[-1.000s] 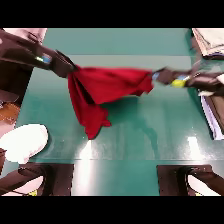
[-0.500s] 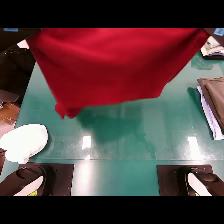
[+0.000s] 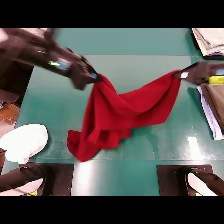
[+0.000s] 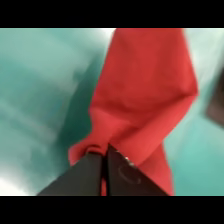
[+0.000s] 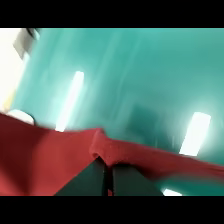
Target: Fold the shirts.
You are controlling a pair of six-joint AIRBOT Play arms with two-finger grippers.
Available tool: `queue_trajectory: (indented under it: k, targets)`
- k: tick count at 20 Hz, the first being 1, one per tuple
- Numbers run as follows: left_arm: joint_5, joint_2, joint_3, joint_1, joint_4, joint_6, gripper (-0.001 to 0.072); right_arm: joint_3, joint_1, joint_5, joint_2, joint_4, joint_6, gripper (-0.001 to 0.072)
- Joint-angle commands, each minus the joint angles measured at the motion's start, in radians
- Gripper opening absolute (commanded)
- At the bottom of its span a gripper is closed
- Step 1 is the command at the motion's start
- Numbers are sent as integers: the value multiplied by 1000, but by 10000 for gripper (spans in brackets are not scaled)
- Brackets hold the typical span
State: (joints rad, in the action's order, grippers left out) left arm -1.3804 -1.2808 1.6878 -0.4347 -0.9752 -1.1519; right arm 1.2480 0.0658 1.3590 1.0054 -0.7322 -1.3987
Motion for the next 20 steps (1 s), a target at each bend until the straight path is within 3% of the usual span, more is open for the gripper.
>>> queue_trajectory:
  k: [1, 2, 3, 5, 7, 12, 20]
  targets:
    - [165, -240, -84, -7, -97, 12, 29, -146, 0, -81, 113, -4, 42, 15]
    - [196, -304, -84, -2, -107, -5, 30, -172, 0, -115, 140, -3, 47, 15]
    - [211, -350, -84, 8, -106, -25, 104, -193, -1, -140, 167, -3, 47, 15]
    - [209, -399, -84, 46, -103, -94, 561, -196, -1, -148, 216, -3, 63, 15]
    - [172, -394, -81, 99, -91, -117, 553, -194, -1, -156, 236, -3, 66, 16]
    - [-78, -367, -78, 201, 79, -96, 552, -194, -2, -207, 201, -5, 84, 15]
    - [-32, -277, -380, 146, 93, -48, 552, -194, -96, -212, 129, -3, 83, 16]
